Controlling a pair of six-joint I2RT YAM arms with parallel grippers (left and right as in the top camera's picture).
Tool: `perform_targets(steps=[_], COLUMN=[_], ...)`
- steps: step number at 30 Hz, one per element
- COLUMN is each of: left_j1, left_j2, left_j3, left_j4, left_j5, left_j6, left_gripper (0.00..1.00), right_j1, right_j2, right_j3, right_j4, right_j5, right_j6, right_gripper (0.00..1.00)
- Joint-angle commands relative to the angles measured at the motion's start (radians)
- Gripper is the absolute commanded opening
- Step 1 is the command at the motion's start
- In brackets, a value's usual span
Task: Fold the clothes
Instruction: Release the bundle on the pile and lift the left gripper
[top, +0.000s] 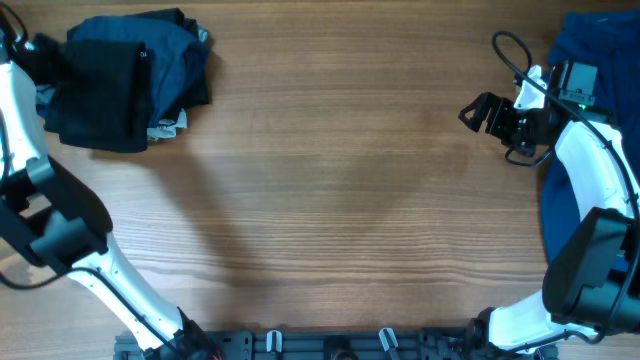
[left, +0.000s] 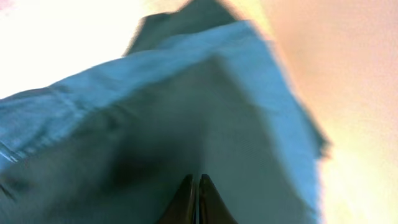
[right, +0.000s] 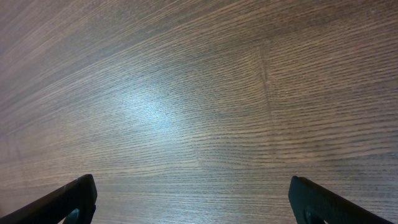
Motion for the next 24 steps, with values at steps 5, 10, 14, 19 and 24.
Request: perform_targets(steps=[5,10,14,19,24], left_j1=[-0.149,-0.224,-0.225,-0.242,-0.255], left_j2=[-0.090,0.014,0.069,0.123,0.040], left_j3=[-0.009,-0.020,-0.020,-0.020,-0.005], left_j4=[-0.035,-0.059,-0.057,-0.066,-0.031], left_j5=[0.098,0.096,0.089,0.099,0.199], left_j6=[0.028,0.036,0.047,0.060,0.059], left_gripper=[0.04,0.04,0.04,0.04,0.04], right_j1=[0.000,0.000,0.000,0.000,0.000], right_j2=[-0.011,-0.011,-0.011,-0.011,-0.011], right_j3=[-0.008,-0.008,-0.008,-0.008,-0.008], right_j4=[0.003,0.003,0.003,0.003,0.003], right_j5=[0.011,0.011,0.011,0.011,0.011], right_j6=[0.001,0.002,0.001,0.001,0.001], right_gripper=[1.00,0.99,1.00,1.00,1.00])
